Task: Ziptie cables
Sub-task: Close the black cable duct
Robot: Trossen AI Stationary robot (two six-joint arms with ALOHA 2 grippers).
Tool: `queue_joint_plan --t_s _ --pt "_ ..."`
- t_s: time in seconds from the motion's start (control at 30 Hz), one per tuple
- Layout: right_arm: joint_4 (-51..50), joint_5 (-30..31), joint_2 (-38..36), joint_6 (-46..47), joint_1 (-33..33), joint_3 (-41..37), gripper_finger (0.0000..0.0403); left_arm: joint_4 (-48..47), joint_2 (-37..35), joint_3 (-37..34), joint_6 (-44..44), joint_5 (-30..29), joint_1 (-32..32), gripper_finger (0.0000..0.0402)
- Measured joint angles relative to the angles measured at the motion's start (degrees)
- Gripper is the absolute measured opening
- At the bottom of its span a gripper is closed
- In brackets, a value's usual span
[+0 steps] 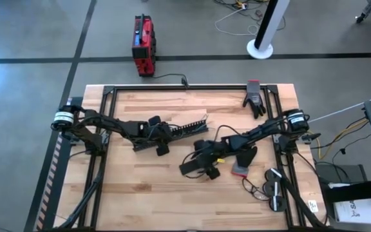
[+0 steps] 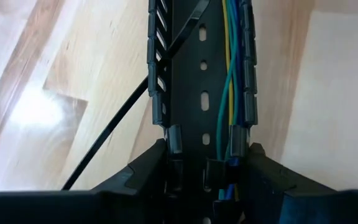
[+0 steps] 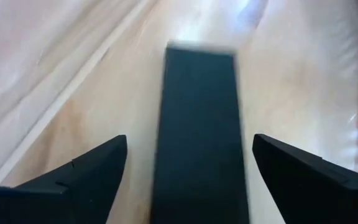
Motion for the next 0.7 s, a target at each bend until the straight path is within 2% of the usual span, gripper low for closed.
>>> queue_joint_plan --t_s 0.13,0.2,0.4,0.5,0.7 --pt "15.94 -2.18 0.35 2.83 -1.51 -6.27 0.0331 0.6 0.01 0.22 -0.14 0.18 -0.04 0.015" --pt "20.39 -2.29 1.67 2.93 -2.08 -7.98 0.0325 0.95 0.18 0.21 -0.31 0.21 -0.04 0.015" --pt "27.97 -8.43 10.06 5.41 -2.54 -7.29 0.0311 1.55 0.74 0.35 -0.82 0.26 -0.04 0.015" --pt "30.4 -9.0 13.25 5.8 -2.93 -6.88 0.0302 1.72 0.86 0.35 -1.22 0.79 -0.04 0.0145" --pt "31.14 -9.96 14.5 5.37 -4.71 -6.92 0.0249 2.0 0.85 0.35 -1.61 1.35 -0.11 0.0136"
